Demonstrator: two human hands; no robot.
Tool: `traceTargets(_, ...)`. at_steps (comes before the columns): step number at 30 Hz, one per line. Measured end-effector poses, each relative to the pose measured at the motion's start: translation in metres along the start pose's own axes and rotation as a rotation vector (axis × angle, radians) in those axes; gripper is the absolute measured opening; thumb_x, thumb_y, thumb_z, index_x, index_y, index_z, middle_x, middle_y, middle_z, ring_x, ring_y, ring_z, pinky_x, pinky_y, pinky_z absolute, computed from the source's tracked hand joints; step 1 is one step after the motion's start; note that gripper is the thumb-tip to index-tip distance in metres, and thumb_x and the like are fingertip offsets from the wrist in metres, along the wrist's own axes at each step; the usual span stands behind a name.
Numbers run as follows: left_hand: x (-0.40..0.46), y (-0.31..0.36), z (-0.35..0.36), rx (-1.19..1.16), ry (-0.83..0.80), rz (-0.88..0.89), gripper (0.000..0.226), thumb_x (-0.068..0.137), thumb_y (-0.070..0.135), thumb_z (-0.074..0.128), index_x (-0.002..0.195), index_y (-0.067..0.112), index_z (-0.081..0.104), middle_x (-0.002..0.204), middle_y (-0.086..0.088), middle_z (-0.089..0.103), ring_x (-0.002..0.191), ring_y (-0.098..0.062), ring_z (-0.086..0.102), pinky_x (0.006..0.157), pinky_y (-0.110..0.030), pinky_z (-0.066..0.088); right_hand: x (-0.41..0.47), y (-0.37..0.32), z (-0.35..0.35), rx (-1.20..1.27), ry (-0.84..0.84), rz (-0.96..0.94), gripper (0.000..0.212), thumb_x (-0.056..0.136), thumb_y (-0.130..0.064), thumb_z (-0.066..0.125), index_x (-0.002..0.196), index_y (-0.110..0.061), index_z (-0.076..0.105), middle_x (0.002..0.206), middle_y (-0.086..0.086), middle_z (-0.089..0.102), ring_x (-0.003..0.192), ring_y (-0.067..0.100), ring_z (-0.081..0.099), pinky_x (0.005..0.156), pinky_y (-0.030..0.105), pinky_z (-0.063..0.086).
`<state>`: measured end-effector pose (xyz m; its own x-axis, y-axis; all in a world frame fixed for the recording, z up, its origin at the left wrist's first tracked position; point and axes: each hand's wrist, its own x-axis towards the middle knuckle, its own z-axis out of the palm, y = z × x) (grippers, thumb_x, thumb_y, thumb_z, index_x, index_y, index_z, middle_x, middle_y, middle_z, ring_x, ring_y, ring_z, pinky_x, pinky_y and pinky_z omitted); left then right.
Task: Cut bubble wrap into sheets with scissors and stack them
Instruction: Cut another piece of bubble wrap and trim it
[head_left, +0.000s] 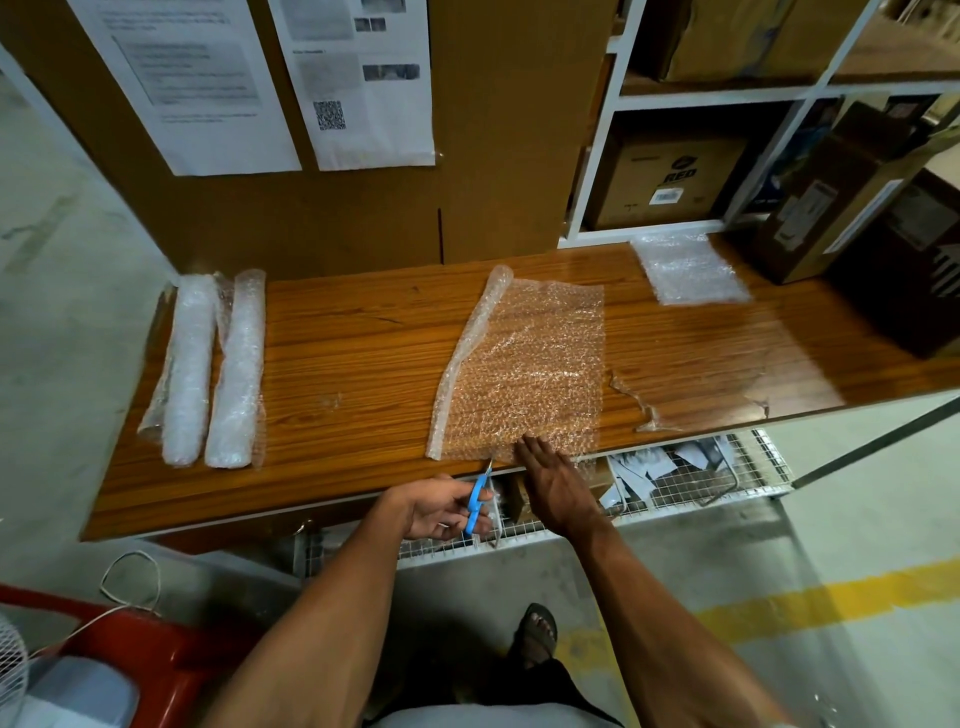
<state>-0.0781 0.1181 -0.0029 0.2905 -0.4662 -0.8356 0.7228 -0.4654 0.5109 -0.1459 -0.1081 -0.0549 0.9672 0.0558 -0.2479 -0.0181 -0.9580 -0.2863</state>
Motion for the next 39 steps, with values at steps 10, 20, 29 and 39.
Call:
traceTargets(10,0.003,-0.005,0.011,-0.009,0.101,0.063,0.027,0.095,0.020,0.074,0.111,-0.002,0.071,0.107,-0.020,0.077,0.088,-0.022,0.077,0.056,-0.018,0.055,0.004,0.003,0.014,-0.024,0.018,0.003,0.063,0.114,-0.024,0.028,0.168,-0.018,-0.005,0.175,0.008,-0.006,0.162,0.029,-0.003,0.130,0.047,0.005)
traceTargets(20,0.004,-0.009,0.021,-0.023,0.151,0.098,0.018,0.093,0.005,0.073,0.105,-0.007,0.070,0.106,-0.023,0.076,0.094,-0.028,0.078,0.049,-0.016,0.053,0.007,0.003,0.017,-0.044,0.036,0.014,0.073,0.110,-0.010,0.038,0.168,-0.023,-0.005,0.175,0.007,-0.006,0.162,0.028,-0.005,0.130,0.046,0.007)
traceTargets(29,0.008,0.002,0.020,-0.088,0.086,0.043,0.019,0.096,0.013,0.072,0.107,-0.002,0.072,0.116,-0.024,0.074,0.107,-0.030,0.075,0.052,-0.015,0.055,0.009,0.002,0.010,0.047,0.059,0.027,0.055,0.114,-0.043,0.020,0.164,-0.024,0.031,0.174,0.008,0.020,0.161,0.029,0.017,0.129,0.044,0.014)
traceTargets(39,0.006,0.011,0.019,-0.121,0.090,0.021,0.014,0.100,0.012,0.068,0.104,0.000,0.073,0.120,-0.027,0.070,0.096,-0.029,0.078,0.049,-0.018,0.056,0.024,0.000,-0.002,0.180,0.241,0.028,0.033,0.108,-0.037,0.045,0.128,-0.017,0.062,0.145,0.009,0.056,0.123,0.029,0.060,0.105,0.054,0.051)
